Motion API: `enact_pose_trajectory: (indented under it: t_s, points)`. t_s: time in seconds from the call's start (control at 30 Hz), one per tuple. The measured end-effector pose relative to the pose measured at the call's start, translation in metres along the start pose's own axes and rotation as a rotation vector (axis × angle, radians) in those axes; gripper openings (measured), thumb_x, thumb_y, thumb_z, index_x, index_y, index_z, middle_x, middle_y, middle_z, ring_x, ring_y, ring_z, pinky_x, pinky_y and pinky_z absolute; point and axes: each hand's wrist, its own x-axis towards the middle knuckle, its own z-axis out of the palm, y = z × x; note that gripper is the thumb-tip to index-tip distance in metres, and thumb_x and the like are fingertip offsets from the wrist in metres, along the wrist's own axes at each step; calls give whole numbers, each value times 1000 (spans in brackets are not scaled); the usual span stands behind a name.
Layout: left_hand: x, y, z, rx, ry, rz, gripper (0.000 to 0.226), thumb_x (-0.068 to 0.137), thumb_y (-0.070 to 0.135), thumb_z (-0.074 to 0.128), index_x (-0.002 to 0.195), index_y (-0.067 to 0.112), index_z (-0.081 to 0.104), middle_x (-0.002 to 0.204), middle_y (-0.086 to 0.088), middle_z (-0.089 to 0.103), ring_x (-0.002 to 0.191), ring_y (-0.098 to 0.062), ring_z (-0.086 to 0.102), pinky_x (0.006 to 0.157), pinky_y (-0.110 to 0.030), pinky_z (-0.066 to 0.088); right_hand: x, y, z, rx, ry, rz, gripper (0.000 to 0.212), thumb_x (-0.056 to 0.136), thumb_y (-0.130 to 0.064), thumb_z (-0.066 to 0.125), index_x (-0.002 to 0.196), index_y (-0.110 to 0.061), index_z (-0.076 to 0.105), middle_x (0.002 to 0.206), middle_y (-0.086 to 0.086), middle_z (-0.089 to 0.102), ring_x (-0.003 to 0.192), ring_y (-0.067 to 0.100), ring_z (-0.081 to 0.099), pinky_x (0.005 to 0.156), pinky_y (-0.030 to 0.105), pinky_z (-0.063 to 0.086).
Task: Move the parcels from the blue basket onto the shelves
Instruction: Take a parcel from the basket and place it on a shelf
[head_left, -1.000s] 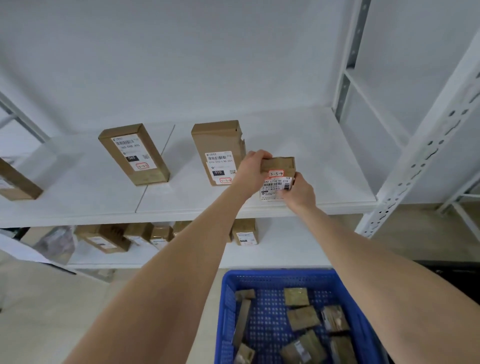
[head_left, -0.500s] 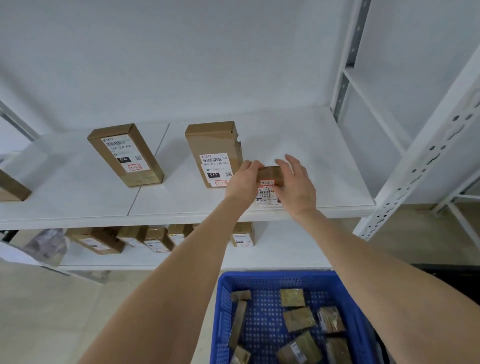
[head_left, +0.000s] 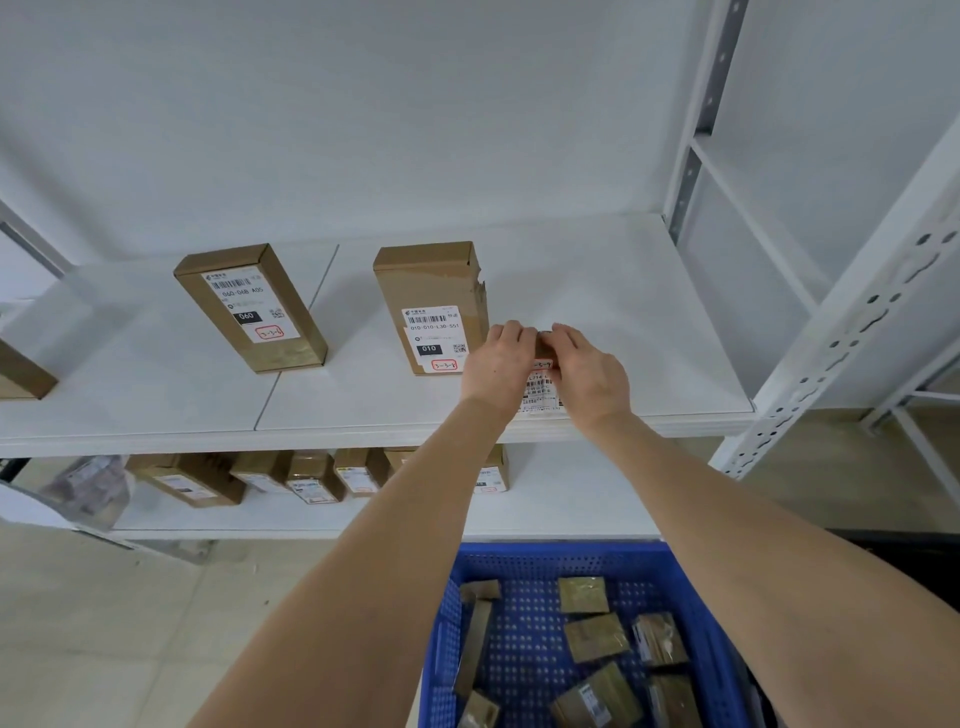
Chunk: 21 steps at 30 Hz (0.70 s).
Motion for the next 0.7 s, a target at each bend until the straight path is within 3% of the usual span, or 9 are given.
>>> enact_pose_trajectory:
  t_s: [0.17,0.7]
  points:
    - [8,-1,0,3,-12,-7,42,86,-1,57,126,9,45,124,-7,48,116,-23,46,74,-31,47,6,-1,2,4,20,13,33,94,-10,51,127,-13,53,130,1,54,83,38,63,59,33,33]
    - [54,-9,5,50,-29,-22,44,82,-7,56,123,6,43,123,-8,46,115,-24,45,75,-32,47,49,2,13,29,34,71,33,94,-9,51,126,-15,53,133,-1,52,86,37,62,61,33,32]
